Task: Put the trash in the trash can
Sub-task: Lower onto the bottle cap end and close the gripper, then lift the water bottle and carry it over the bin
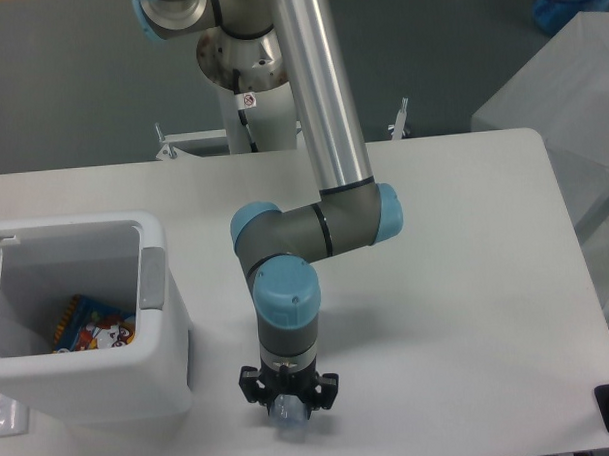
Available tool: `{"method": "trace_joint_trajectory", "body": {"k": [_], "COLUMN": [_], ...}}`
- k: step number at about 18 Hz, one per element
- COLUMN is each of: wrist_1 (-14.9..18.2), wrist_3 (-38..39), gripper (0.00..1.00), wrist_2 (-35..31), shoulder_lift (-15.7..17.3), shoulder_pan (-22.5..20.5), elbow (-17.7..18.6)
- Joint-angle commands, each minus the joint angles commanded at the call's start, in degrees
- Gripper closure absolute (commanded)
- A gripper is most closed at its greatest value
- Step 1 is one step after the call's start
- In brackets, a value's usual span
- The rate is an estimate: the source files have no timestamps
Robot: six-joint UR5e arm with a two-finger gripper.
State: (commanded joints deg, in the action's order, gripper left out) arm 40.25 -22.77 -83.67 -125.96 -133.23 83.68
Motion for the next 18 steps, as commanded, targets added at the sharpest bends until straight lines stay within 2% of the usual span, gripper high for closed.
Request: {"method": "trace_joint_trajectory", "body": {"k": [7, 11, 13, 15, 18], "wrist_1": [-0.26, -0.53, -1.66, -2.98, -3.08], "wrist_3": [9.57, 17.92, 21.87, 24.52, 24.7], "gripper": [0.41, 0.41, 0.4, 0.4, 0.4], "wrist_2": [1.76, 2.02, 2.72, 3.86, 7.64], "shoulder_lift": [2.64, 3.26, 4.31, 5.98, 8.79], "shoulder_pan": [-2.64, -3.7, -3.7, -3.53, -3.0], "elbow": [-10.01, -16.95, -19.51, -20.13, -20.48]}}
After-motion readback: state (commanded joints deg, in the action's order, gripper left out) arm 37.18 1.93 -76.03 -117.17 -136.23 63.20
